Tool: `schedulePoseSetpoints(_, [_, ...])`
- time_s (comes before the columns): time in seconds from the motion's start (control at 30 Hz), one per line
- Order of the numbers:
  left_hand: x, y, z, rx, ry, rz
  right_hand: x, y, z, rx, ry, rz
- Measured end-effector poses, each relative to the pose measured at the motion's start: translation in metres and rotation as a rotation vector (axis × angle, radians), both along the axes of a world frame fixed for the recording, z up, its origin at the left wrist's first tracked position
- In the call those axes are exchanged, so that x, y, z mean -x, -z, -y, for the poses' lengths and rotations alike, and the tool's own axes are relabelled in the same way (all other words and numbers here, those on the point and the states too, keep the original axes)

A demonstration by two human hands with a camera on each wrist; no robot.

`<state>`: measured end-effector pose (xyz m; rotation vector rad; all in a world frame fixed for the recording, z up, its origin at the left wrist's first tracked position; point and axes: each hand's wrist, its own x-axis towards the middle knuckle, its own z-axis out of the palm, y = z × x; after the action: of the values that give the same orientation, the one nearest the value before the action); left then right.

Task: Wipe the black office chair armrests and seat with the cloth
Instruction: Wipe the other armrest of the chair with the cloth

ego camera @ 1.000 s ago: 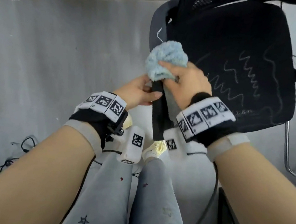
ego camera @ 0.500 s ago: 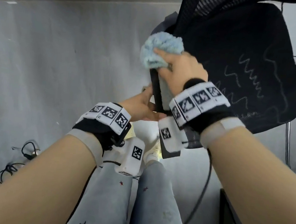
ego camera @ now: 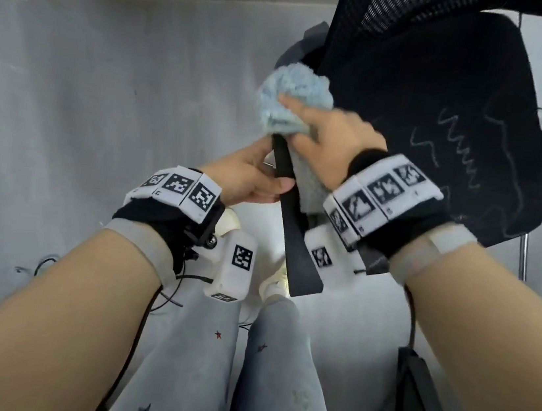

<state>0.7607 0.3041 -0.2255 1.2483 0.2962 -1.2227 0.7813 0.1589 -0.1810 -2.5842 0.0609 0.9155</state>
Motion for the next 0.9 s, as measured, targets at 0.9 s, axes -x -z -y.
schedulePoseSetpoints(0.9, [0.012, 0.010, 0.003, 0.106, -0.099, -0.080, -0.012, -0.002, -0.011, 0.168, -0.084, -0.008])
